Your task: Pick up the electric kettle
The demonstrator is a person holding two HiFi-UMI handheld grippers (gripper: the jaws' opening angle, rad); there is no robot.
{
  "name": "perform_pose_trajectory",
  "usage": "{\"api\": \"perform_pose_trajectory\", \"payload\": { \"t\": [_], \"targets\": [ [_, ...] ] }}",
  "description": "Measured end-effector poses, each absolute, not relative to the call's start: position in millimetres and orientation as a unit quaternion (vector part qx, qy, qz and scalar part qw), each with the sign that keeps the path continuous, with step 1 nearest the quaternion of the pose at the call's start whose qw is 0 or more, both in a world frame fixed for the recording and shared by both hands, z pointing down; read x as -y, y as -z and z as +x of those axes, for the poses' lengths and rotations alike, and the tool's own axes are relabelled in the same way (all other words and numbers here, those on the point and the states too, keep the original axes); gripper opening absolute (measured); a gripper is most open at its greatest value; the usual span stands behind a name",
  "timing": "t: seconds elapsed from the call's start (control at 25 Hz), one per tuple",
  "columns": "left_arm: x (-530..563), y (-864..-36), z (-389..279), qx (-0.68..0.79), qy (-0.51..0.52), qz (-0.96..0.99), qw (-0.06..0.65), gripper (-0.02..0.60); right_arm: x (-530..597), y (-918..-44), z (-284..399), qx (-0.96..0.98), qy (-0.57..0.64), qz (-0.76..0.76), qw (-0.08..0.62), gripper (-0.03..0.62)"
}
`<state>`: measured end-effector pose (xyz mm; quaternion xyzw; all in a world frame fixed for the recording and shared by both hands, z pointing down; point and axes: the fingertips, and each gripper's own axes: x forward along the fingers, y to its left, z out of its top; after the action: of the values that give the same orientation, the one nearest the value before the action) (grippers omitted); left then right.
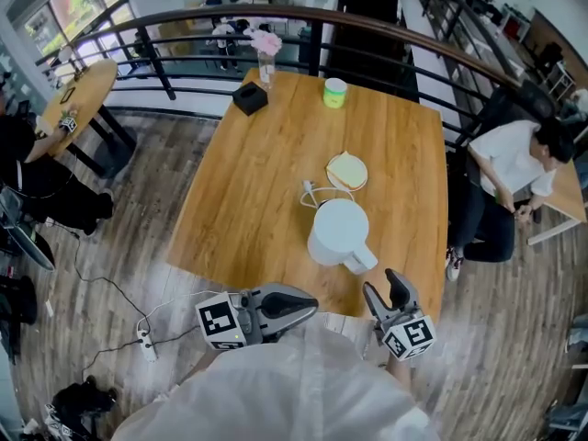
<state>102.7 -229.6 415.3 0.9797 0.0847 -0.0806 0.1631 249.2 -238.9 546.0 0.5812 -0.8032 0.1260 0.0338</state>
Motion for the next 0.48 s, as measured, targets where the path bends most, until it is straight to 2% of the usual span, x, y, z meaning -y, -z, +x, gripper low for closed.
{"api": "perform_pose_trajectory", "payload": {
  "t": [0.48],
  "targets": [
    [254, -415, 64, -0.019, 0.054, 0.988, 0.146, 0.009, 273, -624, 263, 0.834, -0.14, 0.521, 0.111, 0.239]
  ]
}}
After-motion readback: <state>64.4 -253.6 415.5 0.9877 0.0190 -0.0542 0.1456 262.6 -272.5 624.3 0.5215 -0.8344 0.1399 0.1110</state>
